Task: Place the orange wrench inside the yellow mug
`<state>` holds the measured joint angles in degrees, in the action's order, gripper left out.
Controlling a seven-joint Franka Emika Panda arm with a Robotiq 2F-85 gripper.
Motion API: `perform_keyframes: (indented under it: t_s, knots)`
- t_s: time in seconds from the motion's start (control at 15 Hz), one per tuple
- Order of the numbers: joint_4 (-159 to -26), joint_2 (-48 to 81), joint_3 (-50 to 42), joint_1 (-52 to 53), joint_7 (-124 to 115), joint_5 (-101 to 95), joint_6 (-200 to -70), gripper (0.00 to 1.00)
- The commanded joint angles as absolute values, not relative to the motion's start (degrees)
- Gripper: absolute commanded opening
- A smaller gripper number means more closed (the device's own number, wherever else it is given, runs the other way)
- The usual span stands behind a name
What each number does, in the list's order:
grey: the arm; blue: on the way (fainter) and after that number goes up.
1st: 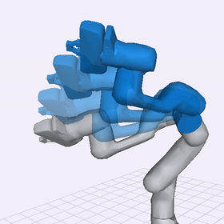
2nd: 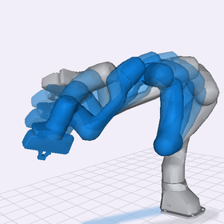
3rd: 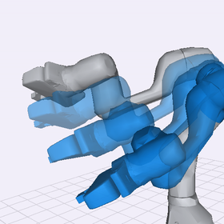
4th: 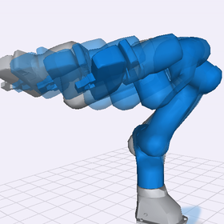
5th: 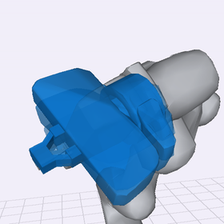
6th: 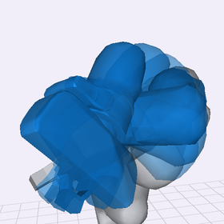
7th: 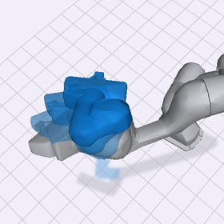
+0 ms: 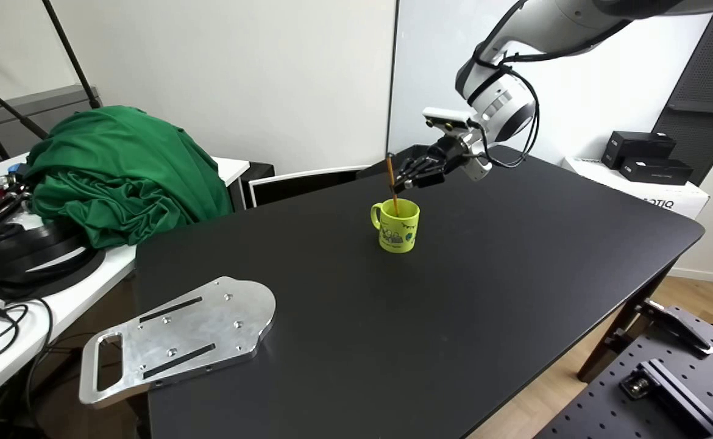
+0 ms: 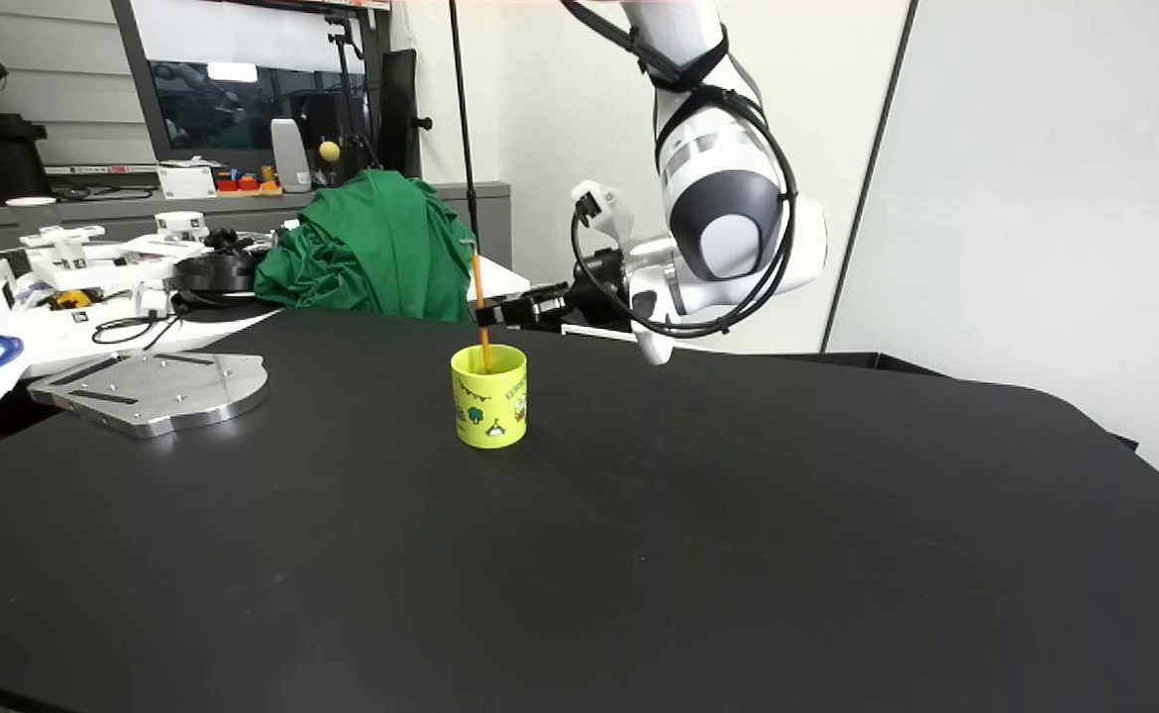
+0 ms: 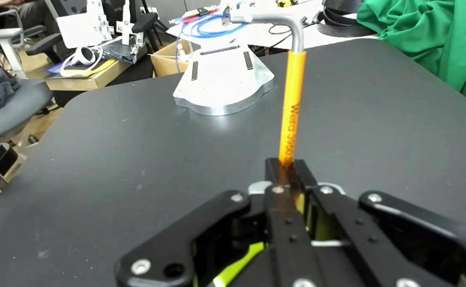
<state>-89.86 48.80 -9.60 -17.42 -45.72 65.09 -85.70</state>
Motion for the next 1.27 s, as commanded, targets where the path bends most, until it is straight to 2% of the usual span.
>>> perform_keyframes:
  t_s: [0.0, 0.6, 0.73, 0.87, 0.93, 1.2]
  knots:
    - [-86.99, 51.15, -10.33, -16.94, -45.51, 64.55, -85.25, 0.35]
    - [-89.18, 44.88, -12.36, -15.60, -44.95, 60.38, -85.46, 0.95]
    - [-91.16, 42.49, -13.16, -15.15, -44.51, 56.68, -84.89, 1.00]
    - [-88.64, 44.86, -12.13, -16.17, -44.89, 57.09, -84.82, 0.96]
    - [-89.39, 43.95, -12.47, -15.98, -44.89, 55.90, -84.50, 1.00]
    - [-90.90, 42.85, -12.77, -15.68, -44.89, 55.04, -84.45, 1.00]
